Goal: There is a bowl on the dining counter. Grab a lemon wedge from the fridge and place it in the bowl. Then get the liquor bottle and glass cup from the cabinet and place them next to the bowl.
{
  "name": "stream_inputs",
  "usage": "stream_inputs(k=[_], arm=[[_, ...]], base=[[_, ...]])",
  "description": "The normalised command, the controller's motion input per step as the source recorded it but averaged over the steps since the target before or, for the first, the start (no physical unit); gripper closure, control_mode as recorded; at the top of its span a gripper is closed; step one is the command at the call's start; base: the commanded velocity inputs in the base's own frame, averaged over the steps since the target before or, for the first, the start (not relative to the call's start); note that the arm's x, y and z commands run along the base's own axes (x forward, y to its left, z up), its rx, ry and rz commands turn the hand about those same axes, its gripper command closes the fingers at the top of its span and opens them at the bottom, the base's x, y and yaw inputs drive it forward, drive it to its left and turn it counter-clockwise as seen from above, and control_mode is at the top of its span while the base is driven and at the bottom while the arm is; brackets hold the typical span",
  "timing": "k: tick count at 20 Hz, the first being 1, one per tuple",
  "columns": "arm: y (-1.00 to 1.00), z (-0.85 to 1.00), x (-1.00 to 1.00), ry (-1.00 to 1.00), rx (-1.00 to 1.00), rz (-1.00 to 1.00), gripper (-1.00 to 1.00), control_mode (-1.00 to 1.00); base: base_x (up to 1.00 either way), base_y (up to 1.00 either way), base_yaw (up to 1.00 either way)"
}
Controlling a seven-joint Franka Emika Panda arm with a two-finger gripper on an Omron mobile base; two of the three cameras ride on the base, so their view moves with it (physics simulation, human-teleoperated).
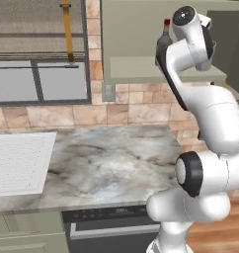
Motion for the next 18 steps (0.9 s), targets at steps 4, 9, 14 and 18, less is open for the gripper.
stream_inputs(k=[4,9,14,18], arm=[[0.4,0.0,-1.0,-0.02,0.01,0.0,1.0,-1.0],[0.36,0.0,-1.0,-0.01,0.06,0.0,1.0,-1.0],[0.22,0.0,-1.0,0.0,0.08,0.0,1.0,-1.0],[0.22,-0.08,-0.95,0.07,0.09,0.0,1.0,-1.0]], base=[[0.0,0.0,0.0],[0.0,0.0,0.0],[0.0,0.0,0.0],[0.0,0.0,0.0]])
